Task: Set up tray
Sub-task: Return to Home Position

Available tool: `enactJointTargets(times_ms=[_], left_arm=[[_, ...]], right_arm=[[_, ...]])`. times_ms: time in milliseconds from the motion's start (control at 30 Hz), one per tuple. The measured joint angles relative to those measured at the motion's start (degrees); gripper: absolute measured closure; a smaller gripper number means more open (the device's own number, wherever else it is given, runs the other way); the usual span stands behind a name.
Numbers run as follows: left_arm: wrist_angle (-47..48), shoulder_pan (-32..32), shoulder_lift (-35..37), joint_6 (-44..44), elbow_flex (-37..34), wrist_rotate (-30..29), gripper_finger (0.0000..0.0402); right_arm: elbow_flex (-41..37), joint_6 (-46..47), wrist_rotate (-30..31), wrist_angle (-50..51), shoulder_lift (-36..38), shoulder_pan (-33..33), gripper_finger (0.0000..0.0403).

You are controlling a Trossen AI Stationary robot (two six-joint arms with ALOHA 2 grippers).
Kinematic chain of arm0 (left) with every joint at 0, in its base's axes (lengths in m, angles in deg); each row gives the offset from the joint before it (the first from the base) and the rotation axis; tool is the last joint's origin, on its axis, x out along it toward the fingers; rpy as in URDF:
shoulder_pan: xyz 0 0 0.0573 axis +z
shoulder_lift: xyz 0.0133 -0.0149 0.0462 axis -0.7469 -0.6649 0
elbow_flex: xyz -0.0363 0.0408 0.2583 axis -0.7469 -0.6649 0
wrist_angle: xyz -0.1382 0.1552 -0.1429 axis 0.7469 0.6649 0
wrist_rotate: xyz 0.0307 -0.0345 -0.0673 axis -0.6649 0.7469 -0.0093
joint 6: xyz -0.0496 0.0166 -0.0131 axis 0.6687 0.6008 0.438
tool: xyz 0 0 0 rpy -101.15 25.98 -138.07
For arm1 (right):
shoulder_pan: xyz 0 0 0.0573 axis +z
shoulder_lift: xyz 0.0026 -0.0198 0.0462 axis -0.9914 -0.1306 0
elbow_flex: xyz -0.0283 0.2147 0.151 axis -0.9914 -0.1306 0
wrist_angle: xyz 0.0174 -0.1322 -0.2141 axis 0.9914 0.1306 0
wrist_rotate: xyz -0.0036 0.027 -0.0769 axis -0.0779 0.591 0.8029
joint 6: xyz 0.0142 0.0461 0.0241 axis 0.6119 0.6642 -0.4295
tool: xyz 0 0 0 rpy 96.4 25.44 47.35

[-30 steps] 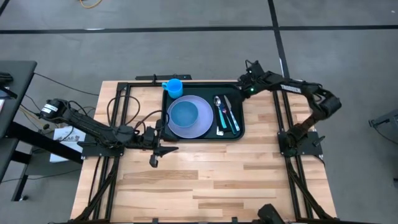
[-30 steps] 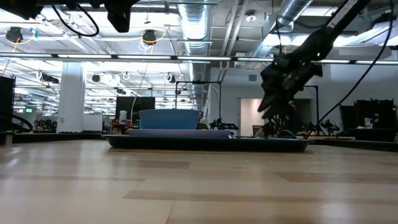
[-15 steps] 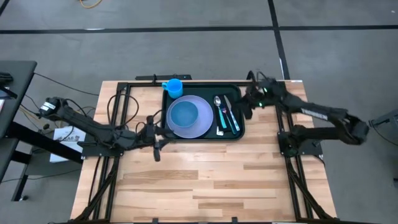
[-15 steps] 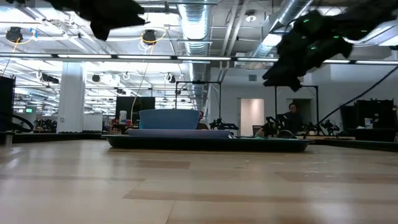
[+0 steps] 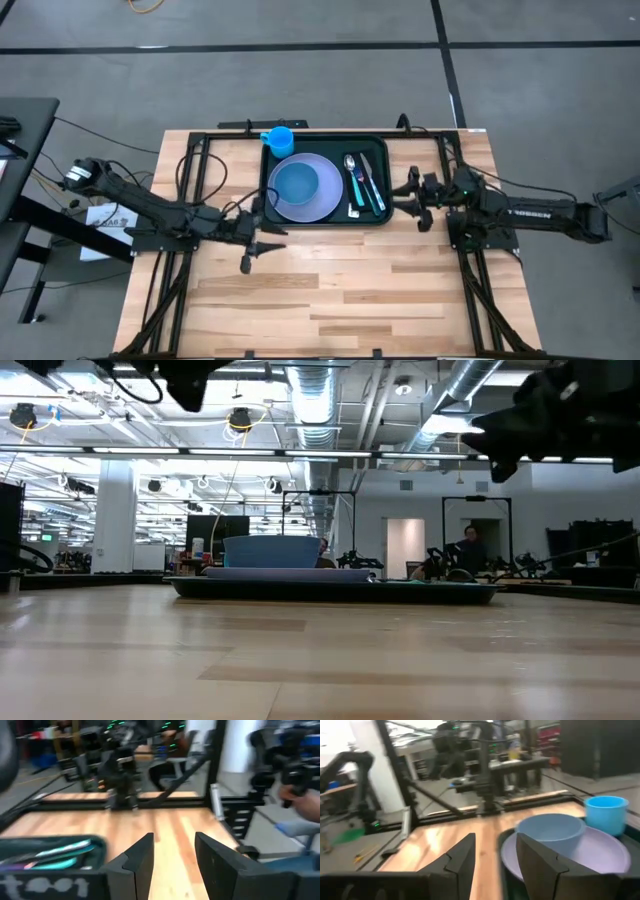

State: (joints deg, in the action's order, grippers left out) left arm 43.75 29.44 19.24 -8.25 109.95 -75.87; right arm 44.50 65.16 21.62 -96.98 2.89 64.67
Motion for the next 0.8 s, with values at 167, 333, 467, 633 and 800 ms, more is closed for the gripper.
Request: enactJointTargets(times_ms=[167,333,467,633,800], left_arm=[[-5.0,4.9,-7.0,1.6,-0.1,1.9,0.0269],[-2.8,8.5,-8.2,6.5,-0.1,-5.6,0.0269],[-1.2,8.6,-4.2,4.6,-0.1,2.4,0.0269],[6.9,6.8,5.0,1.4,-0.1,7.7,0.0269],[4.6,-1.3,15.1,-3.1,-5.7,-2.8,0.0269]], right_arm=[[-2.4,-1.7,0.9,-0.3,2.8,5.7,0.0268],[-5.1,-2.8,9.3,-0.4,4.3,11.9,0.0270],[-6.5,-1.9,15.2,0.1,5.2,15.3,0.0268],[-6.6,-3.1,15.1,2.2,6.7,18.2,0.0266],[-6.6,-3.3,17.1,4.5,9.6,20.5,0.0268]])
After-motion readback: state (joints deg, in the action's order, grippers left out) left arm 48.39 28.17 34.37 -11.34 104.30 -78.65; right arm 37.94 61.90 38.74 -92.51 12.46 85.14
